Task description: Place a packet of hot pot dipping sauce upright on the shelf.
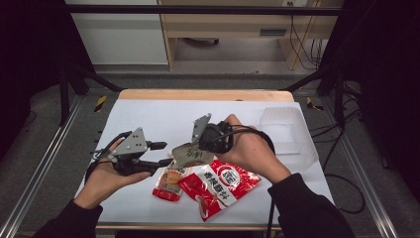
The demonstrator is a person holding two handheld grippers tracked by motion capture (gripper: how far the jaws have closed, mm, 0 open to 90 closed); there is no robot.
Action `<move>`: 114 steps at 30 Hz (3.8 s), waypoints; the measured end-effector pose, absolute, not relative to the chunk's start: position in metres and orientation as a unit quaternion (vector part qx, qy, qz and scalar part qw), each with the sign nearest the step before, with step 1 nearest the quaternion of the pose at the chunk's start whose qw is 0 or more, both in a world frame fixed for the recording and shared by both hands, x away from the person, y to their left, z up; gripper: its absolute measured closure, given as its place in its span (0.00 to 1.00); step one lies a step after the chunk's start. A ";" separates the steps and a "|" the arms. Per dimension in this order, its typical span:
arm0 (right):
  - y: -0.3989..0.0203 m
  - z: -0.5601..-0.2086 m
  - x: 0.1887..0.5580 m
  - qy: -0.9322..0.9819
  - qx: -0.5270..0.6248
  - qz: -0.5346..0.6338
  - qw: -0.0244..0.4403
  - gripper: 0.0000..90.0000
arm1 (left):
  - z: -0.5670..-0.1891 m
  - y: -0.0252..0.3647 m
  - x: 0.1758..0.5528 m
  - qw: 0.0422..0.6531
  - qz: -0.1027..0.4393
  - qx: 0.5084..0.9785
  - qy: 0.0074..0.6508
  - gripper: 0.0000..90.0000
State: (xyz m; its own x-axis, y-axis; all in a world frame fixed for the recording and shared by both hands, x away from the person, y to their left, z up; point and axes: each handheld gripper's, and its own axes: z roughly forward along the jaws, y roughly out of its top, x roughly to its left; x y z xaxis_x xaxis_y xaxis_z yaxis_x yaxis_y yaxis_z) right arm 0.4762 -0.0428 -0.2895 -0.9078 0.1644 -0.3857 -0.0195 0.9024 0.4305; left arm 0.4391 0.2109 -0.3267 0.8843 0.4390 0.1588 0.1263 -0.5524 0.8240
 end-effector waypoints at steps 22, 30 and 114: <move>-0.151 -0.254 0.478 0.928 0.098 0.199 0.300 1.00 | -0.437 0.316 0.432 0.450 0.209 0.804 0.328 0.08; -0.179 -0.245 0.471 0.915 0.132 0.202 0.324 1.00 | -0.450 0.325 0.442 0.403 0.222 0.816 0.350 0.09; -0.306 -0.273 0.436 0.883 0.246 0.214 0.337 1.00 | -0.457 0.329 0.444 0.383 0.215 0.821 0.365 0.09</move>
